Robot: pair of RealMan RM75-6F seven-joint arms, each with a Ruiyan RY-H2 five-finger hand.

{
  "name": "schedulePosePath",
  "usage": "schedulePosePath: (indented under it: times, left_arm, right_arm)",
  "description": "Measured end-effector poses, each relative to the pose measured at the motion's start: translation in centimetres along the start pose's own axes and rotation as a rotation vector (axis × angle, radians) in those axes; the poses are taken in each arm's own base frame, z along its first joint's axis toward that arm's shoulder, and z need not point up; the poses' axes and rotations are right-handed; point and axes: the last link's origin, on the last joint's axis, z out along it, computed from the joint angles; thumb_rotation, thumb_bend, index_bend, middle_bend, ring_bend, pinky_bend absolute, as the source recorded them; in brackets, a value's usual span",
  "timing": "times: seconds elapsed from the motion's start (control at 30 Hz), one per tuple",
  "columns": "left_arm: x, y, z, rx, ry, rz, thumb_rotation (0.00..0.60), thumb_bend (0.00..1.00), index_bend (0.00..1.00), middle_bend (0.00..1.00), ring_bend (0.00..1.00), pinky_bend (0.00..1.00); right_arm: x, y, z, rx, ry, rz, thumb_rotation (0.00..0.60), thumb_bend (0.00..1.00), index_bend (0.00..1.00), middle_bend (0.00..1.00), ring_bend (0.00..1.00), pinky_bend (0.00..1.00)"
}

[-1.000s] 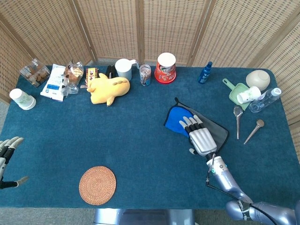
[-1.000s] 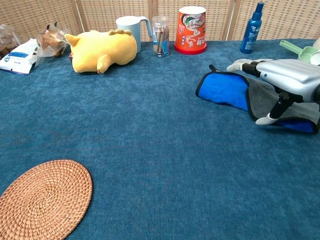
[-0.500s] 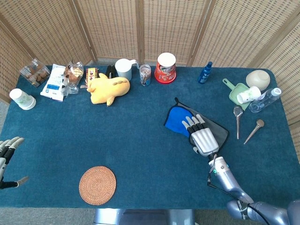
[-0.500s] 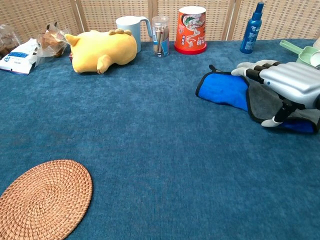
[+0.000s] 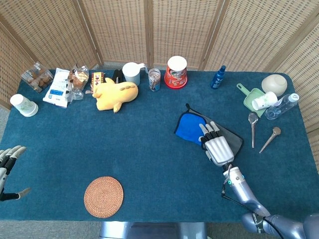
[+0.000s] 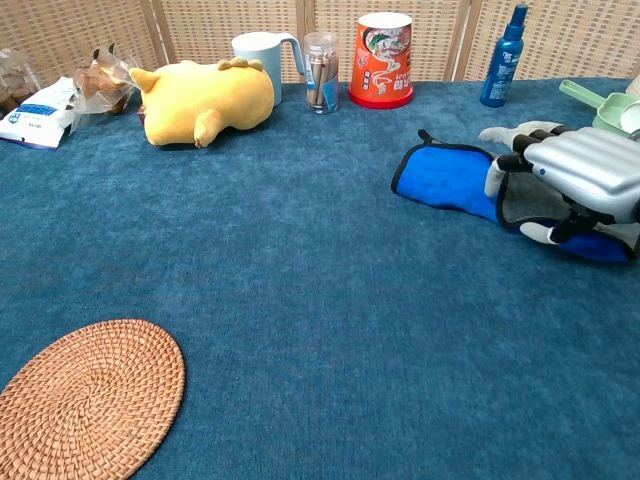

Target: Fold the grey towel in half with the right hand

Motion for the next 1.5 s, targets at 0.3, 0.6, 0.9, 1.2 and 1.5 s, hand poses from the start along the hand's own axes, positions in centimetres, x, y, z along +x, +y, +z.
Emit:
schedulePosePath:
  times: [0.3, 0.6, 0.9, 1.2, 1.5]
  left_arm:
    - [-0.1, 0.1, 0.0, -0.001, 0.0, 0.002, 0.6, 0.16, 0.0, 0.0, 0.0, 0.0]
    - [-0.1, 0.1, -0.1, -0.001, -0.001, 0.001, 0.6, 0.16, 0.0, 0.0, 0.0, 0.0]
    - [0.0, 0.1, -0.1, -0.002, -0.001, 0.0, 0.6, 0.16, 0.0, 0.0, 0.0, 0.0]
    - [-0.1, 0.1, -0.1, -0.004, -0.003, -0.001, 0.6, 0.16, 0.0, 0.0, 0.0, 0.0]
    - [0.0, 0.1, -0.2, -0.006, -0.002, -0.003, 0.6, 0.16, 0.0, 0.0, 0.0, 0.0]
  right_arm:
    - [-0.1, 0.3, -0.2, -0.01, 0.013, 0.038, 0.6, 0.35, 0.62, 0.0, 0.0, 0.02]
    - [-0.1, 1.0, -0.2, -0.036, 0.019, 0.056, 0.6, 0.43, 0.64, 0.0, 0.0, 0.02]
    - [-0.1, 1.8, -0.3, -0.058, 0.016, 0.065, 0.6, 0.49, 0.59, 0.0, 0.0, 0.02]
    - [0.0, 3.0, -0.3, -0.108, 0.024, 0.081, 0.6, 0.52, 0.59, 0.0, 0.0, 0.02]
    - [0.2, 4.6, -0.1, -0.17, 0.032, 0.095, 0.6, 0.53, 0.59, 0.0, 0.0, 0.02]
